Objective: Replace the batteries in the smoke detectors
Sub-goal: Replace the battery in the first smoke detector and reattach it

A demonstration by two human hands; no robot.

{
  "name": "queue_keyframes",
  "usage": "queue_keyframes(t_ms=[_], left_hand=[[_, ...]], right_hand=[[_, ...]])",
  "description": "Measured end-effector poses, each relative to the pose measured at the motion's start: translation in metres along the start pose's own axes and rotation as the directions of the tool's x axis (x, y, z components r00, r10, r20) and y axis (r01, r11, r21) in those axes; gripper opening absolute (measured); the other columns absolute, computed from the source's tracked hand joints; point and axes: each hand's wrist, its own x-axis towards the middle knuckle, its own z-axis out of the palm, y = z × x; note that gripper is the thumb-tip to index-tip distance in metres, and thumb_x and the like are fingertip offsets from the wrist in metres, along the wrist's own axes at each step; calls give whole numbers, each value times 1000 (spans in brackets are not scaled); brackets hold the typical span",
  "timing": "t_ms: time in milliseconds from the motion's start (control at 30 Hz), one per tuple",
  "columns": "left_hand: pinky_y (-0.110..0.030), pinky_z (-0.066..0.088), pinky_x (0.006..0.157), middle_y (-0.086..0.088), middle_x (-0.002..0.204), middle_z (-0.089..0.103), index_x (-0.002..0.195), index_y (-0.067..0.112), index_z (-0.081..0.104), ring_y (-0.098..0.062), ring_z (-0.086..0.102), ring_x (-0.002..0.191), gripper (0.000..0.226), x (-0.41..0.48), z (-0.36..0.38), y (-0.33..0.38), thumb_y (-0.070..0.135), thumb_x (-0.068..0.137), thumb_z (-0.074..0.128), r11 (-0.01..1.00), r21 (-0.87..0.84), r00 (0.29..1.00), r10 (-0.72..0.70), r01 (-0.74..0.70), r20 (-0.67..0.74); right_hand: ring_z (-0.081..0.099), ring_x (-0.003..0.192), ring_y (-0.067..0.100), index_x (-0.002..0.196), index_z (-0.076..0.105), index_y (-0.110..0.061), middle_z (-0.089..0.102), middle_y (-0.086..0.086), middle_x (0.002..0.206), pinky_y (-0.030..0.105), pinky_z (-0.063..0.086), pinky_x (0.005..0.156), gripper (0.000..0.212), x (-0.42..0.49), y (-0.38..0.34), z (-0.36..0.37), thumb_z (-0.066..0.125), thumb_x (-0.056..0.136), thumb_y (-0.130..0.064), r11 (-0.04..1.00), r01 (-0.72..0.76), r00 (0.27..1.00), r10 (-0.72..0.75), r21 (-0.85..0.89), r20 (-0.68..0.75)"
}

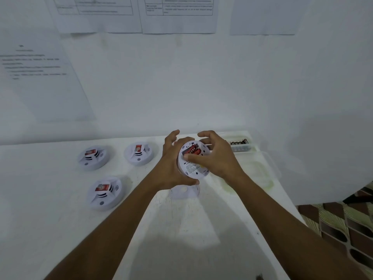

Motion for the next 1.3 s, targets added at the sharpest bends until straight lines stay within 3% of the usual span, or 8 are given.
queue_keyframes(t_ms=[267, 433, 600, 700, 800, 933, 1133, 1300], left_hand=[[-8, 25, 108, 0, 153, 17, 131, 42, 36, -4, 22, 140, 96, -25, -11, 4, 58, 48, 82, 999, 31, 999, 27, -29, 46], [-28, 28, 115, 24, 148, 17, 132, 58, 29, -19, 15, 146, 100, -36, -21, 9, 52, 50, 84, 998, -35, 994, 58, -55, 97], [-42, 21, 120, 35, 147, 11, 130, 68, 20, -14, 6, 148, 106, -53, -40, -12, 53, 48, 85, 999, 30, 992, -21, 18, 123], [-39, 20, 120, 19, 152, 9, 130, 65, 23, -5, 0, 147, 108, -69, -56, -29, 54, 44, 87, 993, 52, 986, -115, 110, 118], [-41, 19, 120, 42, 140, 9, 131, 57, 27, -7, 1, 147, 105, -82, -66, -36, 55, 44, 86, 988, 90, 983, -136, 125, 124], [-43, 22, 120, 41, 138, 11, 131, 51, 28, -8, 3, 147, 107, -94, -73, -38, 53, 43, 88, 982, 88, 977, -178, 169, 114], [-42, 23, 120, 49, 127, 9, 127, 47, 29, -10, 12, 144, 99, -104, -75, -34, 36, 48, 88, 980, 79, 976, -192, 184, 102], [-44, 24, 119, 50, 125, 12, 125, 49, 29, -14, 14, 145, 99, -106, -71, -34, 36, 48, 89, 979, 41, 975, -203, 200, 90]], right_hand=[[64, 97, 13, 114, 51, -28, 61, -9, 100, 31, 58, 77, 67, -19, -7, 20, 91, 61, -36, 997, -8, 998, 14, 79, -64], [67, 85, 10, 115, 49, -28, 67, -4, 93, 20, 52, 60, 60, -21, -10, 22, 88, 70, -27, 987, 16, 998, -5, 160, -65], [66, 91, 6, 116, 55, -26, 75, -7, 92, 23, 49, 83, 32, -24, 15, 31, 71, 89, -23, 974, 7, 1000, -6, 227, -8], [67, 94, 8, 109, 60, -22, 75, -7, 99, 32, 53, 88, 18, -27, 45, 41, 63, 93, -15, 996, 86, 996, -86, -4, -3], [62, 111, 15, 124, 59, -17, 68, -2, 121, 34, 51, 95, 40, -30, 68, 51, 72, 86, -21, 905, 227, 961, -149, -360, 233], [52, 119, 17, 138, 50, -21, 59, -2, 131, 35, 45, 96, 63, -31, 76, 57, 76, 81, -32, 764, 356, 904, -135, -538, 406], [66, 90, 23, 140, 44, -21, 73, 2, 107, 35, 52, 78, 63, -41, 71, 52, 66, 84, -41, 591, 468, 881, -254, -657, 398], [62, 56, 16, 134, 49, -23, 69, -1, 65, 21, 50, 58, 48, -52, 66, 36, 62, 89, -16, 808, 320, 947, -286, -495, 145]])
